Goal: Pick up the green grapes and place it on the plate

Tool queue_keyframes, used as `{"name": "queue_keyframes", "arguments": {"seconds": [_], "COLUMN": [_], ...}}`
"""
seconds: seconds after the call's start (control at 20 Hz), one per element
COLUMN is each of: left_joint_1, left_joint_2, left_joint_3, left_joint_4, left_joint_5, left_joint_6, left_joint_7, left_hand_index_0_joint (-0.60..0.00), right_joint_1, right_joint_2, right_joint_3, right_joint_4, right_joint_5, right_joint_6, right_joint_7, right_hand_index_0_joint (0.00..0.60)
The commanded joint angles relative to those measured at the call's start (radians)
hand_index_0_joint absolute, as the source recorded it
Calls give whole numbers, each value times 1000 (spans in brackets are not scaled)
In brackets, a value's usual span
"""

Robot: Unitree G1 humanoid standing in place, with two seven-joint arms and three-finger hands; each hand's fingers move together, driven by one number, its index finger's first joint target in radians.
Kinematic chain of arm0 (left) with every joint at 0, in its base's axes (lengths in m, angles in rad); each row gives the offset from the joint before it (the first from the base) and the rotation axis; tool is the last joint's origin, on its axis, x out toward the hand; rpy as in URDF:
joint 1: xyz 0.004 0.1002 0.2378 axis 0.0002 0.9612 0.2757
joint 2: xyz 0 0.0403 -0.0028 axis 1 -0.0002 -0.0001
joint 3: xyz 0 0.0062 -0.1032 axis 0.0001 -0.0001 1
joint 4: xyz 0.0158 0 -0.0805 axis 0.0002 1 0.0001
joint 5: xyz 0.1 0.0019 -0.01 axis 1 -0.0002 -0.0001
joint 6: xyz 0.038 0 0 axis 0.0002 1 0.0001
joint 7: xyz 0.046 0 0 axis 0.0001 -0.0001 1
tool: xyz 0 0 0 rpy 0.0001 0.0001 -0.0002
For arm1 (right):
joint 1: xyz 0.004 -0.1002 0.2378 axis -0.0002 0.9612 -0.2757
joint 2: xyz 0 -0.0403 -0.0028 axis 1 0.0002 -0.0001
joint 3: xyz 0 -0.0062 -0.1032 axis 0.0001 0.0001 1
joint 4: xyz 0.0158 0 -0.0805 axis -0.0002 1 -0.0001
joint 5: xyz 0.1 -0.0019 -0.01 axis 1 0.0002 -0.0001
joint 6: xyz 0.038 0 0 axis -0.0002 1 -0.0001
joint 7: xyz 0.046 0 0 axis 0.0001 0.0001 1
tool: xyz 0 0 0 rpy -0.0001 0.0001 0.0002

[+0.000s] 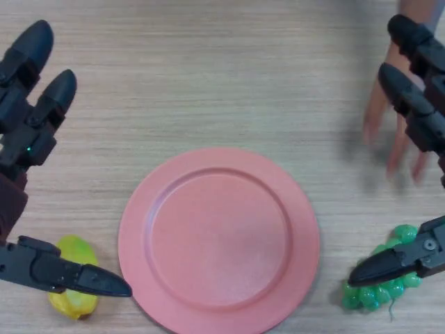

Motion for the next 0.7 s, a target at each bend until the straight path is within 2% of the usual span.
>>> {"name": "queue_keyframes", "arguments": {"seconds": [0.05,0.3,0.55,0.65,0.7], "left_joint_1": [-15,-18,-38,-41,-41], "left_joint_2": [17,21,32,32,30], "left_joint_3": [30,25,19,14,11], "left_joint_4": [-19,-28,-38,-24,-13], "left_joint_5": [19,29,25,28,32], "left_joint_6": [-154,-139,-110,-120,-134], "left_joint_7": [-25,-7,1,1,1], "left_hand_index_0_joint": [0,0,0,0,0], "right_joint_1": [-31,-9,17,13,10], "right_joint_2": [-3,29,42,80,108], "right_joint_3": [-105,-120,-121,-157,-182], "right_joint_4": [-51,-51,-51,-51,-26], "right_joint_5": [18,18,-10,-26,-58], "right_joint_6": [-98,-110,-129,-114,-122], "right_joint_7": [9,27,48,113,175], "right_hand_index_0_joint": [0,0,0,0,0]}}
